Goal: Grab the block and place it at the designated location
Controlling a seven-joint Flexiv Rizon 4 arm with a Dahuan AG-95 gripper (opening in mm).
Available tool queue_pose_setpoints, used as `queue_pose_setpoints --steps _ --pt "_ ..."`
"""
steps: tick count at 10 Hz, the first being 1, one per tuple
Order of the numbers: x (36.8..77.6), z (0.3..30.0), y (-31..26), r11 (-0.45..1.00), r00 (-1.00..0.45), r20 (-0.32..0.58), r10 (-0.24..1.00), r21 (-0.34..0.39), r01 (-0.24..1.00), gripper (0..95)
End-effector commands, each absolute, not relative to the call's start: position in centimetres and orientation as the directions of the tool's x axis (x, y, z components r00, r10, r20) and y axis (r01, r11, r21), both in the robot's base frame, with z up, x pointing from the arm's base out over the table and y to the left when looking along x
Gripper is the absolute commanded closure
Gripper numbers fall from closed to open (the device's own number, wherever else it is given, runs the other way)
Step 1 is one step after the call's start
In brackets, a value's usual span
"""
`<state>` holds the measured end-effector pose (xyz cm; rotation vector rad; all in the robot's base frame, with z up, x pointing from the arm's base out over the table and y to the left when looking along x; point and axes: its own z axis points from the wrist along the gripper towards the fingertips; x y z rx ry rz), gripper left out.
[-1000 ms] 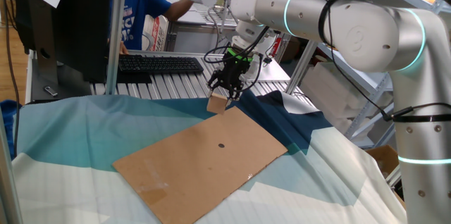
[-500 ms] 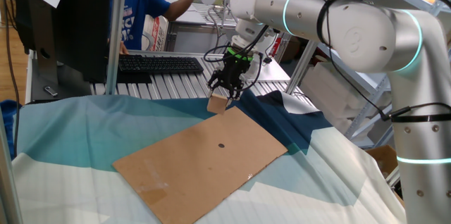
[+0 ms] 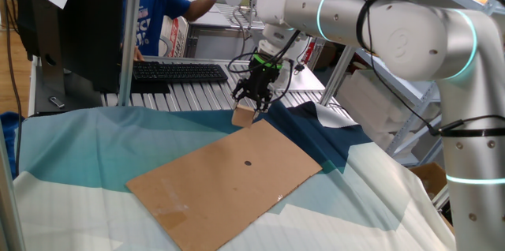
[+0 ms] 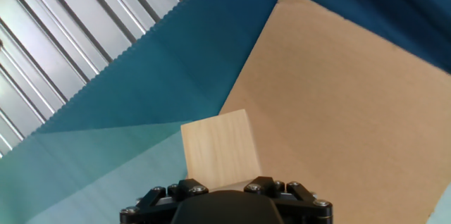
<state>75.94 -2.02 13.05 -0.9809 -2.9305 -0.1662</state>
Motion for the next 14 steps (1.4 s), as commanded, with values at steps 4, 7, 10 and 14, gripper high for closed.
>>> queue_pose_setpoints --steps 4,7,10,14 --pt "76.2 13.2 -1.8 0.782 -0.786 0.108 0.608 0.090 0.617 95.0" --pt "75.7 13.5 -1.1 0.777 -0.781 0.113 0.614 0.086 0.623 95.0" --pt "74.2 13.6 -0.3 0.778 -0.782 0.110 0.613 0.084 0.622 95.0" --pt "72.3 13.8 0.4 0.769 -0.773 0.117 0.623 0.087 0.633 95.0"
